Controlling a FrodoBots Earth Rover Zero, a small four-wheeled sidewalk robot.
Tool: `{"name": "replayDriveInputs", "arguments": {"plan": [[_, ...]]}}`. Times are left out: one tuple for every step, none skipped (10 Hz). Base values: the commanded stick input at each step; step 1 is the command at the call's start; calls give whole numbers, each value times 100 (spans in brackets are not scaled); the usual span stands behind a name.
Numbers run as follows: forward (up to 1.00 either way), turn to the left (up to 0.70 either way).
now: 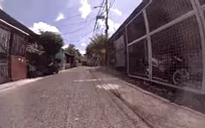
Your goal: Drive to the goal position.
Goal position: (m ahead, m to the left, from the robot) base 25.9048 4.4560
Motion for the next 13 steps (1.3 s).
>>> {"name": "replayDriveInputs", "arguments": {"plan": [[70,0],[70,0],[70,0],[70,0],[70,10],[70,35],[70,34],[70,0],[70,0],[70,0],[70,0],[70,0],[70,0]]}}
